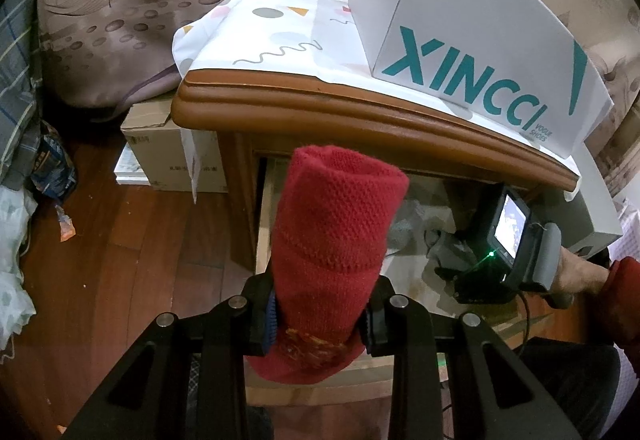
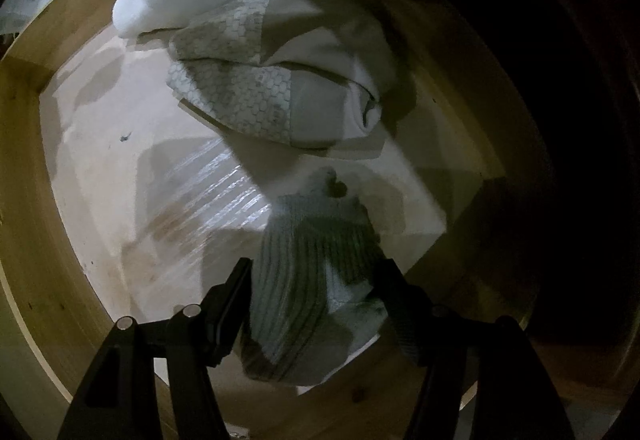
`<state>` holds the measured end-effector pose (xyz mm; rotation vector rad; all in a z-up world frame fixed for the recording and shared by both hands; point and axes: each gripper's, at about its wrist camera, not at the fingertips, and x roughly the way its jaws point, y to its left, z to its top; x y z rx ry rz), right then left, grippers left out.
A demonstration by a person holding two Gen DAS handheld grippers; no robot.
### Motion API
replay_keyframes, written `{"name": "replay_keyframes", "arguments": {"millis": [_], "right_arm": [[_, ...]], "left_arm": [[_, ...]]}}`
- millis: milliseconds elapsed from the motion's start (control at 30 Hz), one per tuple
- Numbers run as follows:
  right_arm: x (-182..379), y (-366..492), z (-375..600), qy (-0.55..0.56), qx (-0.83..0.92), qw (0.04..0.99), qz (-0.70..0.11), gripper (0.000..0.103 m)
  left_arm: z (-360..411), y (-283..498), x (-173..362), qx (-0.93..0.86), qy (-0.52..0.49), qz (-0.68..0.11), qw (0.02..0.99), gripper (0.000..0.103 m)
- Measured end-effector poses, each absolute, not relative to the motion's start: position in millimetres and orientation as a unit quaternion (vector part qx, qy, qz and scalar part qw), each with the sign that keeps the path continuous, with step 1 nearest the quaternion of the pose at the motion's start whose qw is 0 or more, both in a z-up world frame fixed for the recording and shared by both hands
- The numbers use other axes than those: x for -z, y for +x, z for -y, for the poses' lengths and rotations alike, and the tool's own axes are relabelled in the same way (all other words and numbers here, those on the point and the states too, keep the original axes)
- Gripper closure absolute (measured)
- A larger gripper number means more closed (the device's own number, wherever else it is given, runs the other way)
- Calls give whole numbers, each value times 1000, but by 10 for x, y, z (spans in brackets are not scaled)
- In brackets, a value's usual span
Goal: Take underwear out of drawer
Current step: 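Lower the right gripper into the drawer and grasp the grey knit sock while the left holds the red sock, then lift the grey knit sock with the right gripper toward the shoe box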
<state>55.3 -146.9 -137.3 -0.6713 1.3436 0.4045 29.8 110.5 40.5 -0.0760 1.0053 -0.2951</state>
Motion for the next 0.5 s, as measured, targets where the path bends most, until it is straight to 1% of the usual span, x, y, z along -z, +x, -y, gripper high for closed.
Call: {"name": "replay_keyframes", "arguments": {"millis": [133,200,267,333,500], "right_arm": [[1331,545,1544,-298,-179,715,-606,57],[1354,523,1531,-300,-175,713,-609,63],[1351,519,1491,-304,-169,712,-610,71],[1357,468,1443,-305,-167,710,-612,74],[1119,341,1403,-300,-164,718,-606,75]], "left_arm": [[-1086,309,-398,145,-38,-478,865,75],[-1070,314,-379,146,-39,-480,864,75],[-1059,322,-360,146,-38,-483,863,75],[-1059,331,-341,143,-36,-484,862,75],[-1050,343,-313,138,-36,-488,861,75]]}}
